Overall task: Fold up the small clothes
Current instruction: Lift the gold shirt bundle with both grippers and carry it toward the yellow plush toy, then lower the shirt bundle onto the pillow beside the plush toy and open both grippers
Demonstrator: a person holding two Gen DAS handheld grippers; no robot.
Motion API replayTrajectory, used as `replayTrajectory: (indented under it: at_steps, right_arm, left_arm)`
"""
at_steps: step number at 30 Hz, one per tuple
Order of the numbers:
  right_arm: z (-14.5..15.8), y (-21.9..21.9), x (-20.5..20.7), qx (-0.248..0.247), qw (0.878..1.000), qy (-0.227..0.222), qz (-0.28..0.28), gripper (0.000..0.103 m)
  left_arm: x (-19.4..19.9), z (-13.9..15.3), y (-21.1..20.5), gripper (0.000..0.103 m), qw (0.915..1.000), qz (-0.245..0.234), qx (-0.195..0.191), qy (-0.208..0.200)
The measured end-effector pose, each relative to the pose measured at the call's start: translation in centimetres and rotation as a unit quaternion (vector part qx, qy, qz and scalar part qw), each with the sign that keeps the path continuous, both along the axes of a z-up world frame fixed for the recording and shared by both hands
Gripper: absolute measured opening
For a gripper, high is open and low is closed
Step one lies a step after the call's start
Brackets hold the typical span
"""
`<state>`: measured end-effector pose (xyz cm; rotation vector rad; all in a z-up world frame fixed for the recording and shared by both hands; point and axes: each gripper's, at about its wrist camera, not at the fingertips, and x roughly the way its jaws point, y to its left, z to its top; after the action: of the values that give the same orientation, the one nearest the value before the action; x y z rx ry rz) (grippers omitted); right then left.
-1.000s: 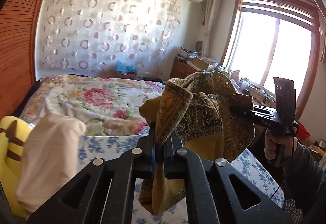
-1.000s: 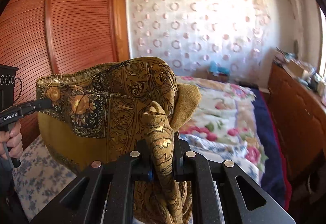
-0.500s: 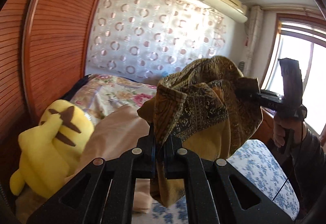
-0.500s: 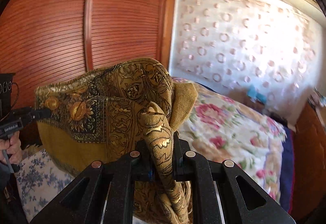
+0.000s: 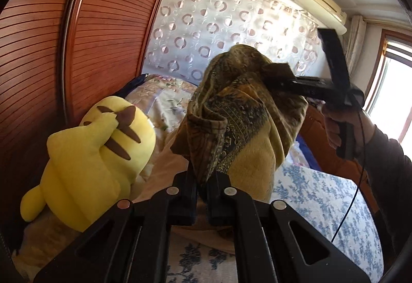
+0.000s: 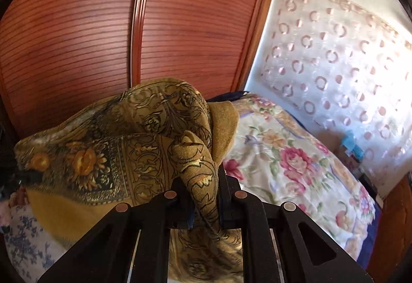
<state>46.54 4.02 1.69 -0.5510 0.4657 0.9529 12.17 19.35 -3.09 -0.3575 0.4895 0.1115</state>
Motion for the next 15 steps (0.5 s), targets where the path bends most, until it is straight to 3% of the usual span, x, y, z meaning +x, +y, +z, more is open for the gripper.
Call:
replayTrajectory:
  at_steps: [6,9,10,11,13,15]
  right_arm:
    - [-2.2,4.2,1.9,-0.03,0.999,0.012,0.009,0.014]
    - [-3.5,5.7,3.6,-0.046,0.999,0.028,-0.012,0.02]
    - [-3.5,6.4,4.0,-0.047,0.998,0.032,-0.022,0.027]
    - [-3.7,6.7,4.2,-0.044,0.998,0.036,-0.032,0.036]
    - [-3.2,6.1,4.4,-0.022,0.998,0.041,-0.045,0.05]
    - [-2.3,5.0,4.3,0.002,0.998,0.029,-0.048,0.055]
  left_arm:
    - [0.4,-1.6,1.1,0.006,0.9991,0.013,0.002,0.039]
    - [0.5,-2.2,1.4,0.006,0.9981,0.023,0.008,0.056]
    - [0.3,-2.3,1.4,0.01,0.9979,0.025,0.012,0.058]
    - [0.2,-2.2,1.4,0.024,0.9977,0.027,0.019,0.059]
    - [-0.4,-1.8,1.4,0.042,0.998,0.03,0.026,0.05]
    - [-0.8,-1.0,1.2,0.048,0.9982,0.031,0.036,0.038]
